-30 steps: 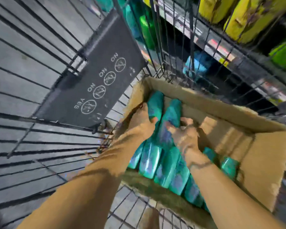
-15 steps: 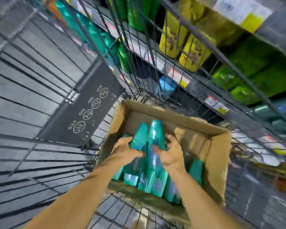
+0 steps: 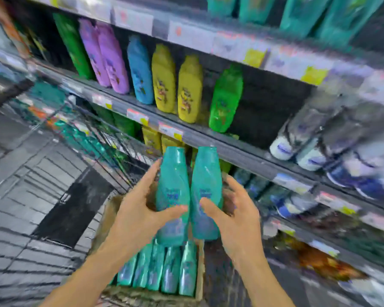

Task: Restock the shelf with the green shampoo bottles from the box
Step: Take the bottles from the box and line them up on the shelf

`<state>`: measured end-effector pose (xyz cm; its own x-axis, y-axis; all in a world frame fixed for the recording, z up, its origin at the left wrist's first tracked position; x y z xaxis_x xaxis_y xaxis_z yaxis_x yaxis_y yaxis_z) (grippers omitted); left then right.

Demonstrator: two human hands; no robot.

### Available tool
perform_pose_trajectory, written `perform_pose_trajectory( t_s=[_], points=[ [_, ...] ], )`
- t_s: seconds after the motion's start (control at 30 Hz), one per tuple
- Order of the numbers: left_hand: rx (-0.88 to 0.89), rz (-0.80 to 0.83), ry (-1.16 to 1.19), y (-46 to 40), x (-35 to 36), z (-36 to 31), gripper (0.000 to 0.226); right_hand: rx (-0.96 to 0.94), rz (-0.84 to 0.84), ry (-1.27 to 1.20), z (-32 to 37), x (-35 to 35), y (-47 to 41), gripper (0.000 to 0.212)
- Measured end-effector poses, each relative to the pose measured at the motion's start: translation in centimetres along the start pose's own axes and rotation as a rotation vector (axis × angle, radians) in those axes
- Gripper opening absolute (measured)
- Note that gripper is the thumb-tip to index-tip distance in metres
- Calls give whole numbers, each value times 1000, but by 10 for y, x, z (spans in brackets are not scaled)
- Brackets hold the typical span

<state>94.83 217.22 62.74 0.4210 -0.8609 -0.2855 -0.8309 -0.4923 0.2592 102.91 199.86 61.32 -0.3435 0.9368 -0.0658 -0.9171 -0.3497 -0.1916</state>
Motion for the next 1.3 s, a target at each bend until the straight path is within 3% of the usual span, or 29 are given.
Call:
perform_pose_trajectory(
  t_s=[0.27,0.5,0.7,0.97,1.3],
  points=[
    [297,66,13,113,66,-170,96,-188,-87,20,173,-145,37,59],
    [371,151,-8,164,99,-262,98,-267,-113,76,267,-216,48,57],
    [334,173,-53,157,100,-284,99,-299,-109,84,280,-214,32,55],
    [345,259,-61,79,52,-295,101,-327,-140,115,273,-162,-37,53],
    [348,329,20,-6,21,-305,86,-378,-479,247,262,-202,-173,51]
  ],
)
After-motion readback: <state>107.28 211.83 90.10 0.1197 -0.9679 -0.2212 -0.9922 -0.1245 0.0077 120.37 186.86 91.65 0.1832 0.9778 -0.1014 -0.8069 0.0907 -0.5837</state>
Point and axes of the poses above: each hand's wrist, its own y-axis away from the middle knuckle, its own x-axis out of the palm, z = x × y, the point moved 5 cm from there along -y, towards the middle knuckle, and after that the axes turned 14 degrees about -x, right-handed, at the moved point
